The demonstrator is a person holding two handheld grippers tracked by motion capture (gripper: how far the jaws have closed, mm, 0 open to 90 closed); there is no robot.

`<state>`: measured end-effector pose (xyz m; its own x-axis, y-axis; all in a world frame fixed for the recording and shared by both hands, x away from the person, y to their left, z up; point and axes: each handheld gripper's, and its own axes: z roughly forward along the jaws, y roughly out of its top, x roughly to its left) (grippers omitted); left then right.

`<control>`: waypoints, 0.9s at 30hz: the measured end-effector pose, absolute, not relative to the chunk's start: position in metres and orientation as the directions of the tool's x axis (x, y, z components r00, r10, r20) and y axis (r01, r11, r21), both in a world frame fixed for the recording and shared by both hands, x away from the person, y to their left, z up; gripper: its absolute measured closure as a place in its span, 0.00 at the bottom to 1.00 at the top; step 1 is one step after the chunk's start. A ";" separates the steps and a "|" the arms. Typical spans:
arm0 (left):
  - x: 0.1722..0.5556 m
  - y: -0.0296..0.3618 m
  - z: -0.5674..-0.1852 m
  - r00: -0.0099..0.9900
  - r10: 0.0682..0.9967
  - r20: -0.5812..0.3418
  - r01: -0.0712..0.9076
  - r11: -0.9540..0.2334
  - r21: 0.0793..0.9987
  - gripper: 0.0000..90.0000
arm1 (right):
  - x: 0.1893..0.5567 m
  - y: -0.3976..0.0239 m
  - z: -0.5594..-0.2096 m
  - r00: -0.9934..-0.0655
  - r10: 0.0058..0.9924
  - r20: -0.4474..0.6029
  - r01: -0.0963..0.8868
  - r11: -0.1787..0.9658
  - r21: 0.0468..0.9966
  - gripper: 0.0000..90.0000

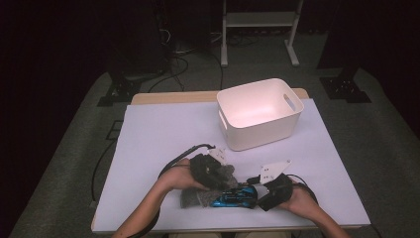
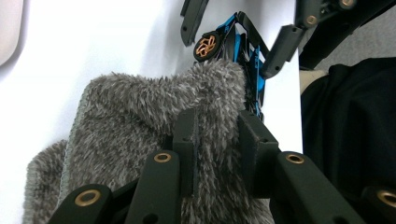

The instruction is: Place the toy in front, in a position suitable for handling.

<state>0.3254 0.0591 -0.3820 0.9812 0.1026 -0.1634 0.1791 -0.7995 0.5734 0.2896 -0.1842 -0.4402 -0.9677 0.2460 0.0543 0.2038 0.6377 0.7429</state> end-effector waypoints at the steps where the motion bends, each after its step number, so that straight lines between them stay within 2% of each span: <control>1: 0.323 0.060 -0.381 0.982 0.096 -0.163 0.174 -0.797 0.578 0.79 | 0.290 -0.184 -0.441 -0.970 0.236 0.064 0.205 0.640 0.740 0.33; 6: 0.314 0.065 -0.377 0.982 0.051 -0.183 0.153 -0.784 0.601 0.80 | 0.286 -0.173 -0.443 -0.978 0.184 0.101 0.198 0.654 0.730 0.38; 9: 0.309 0.065 -0.376 0.981 0.037 -0.189 0.147 -0.782 0.605 0.79 | 0.284 -0.168 -0.441 -0.983 0.159 0.093 0.175 0.654 0.736 0.48; 11: 0.308 0.065 -0.376 0.982 0.032 -0.188 0.142 -0.780 0.609 0.80 | 0.283 -0.164 -0.441 -0.986 0.140 0.089 0.160 0.662 0.732 0.51; 14: 0.308 0.067 -0.377 0.983 0.031 -0.182 0.141 -0.764 0.629 0.84 | 0.281 -0.165 -0.441 -0.990 0.122 0.074 0.137 0.665 0.734 0.53; 19: 0.310 0.070 -0.376 0.982 0.048 -0.184 0.158 -0.746 0.647 0.84 | 0.279 -0.163 -0.438 -0.992 0.122 0.025 0.102 0.677 0.729 0.55; 25: 0.318 0.066 -0.367 0.987 0.073 -0.141 0.147 -0.755 0.639 0.84 | 0.285 -0.157 -0.434 -0.989 0.123 -0.080 0.032 0.713 0.700 0.57; 27: 0.322 0.063 -0.366 0.989 0.088 -0.120 0.145 -0.761 0.632 0.84 | 0.291 -0.156 -0.433 -0.988 0.135 -0.078 0.042 0.711 0.702 0.57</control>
<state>0.3225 0.0630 -0.3661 0.9888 0.0882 -0.1202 0.1447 -0.7614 0.6319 0.2910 -0.1560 -0.4328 -0.9878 0.1351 -0.0780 0.0419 0.7113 0.7016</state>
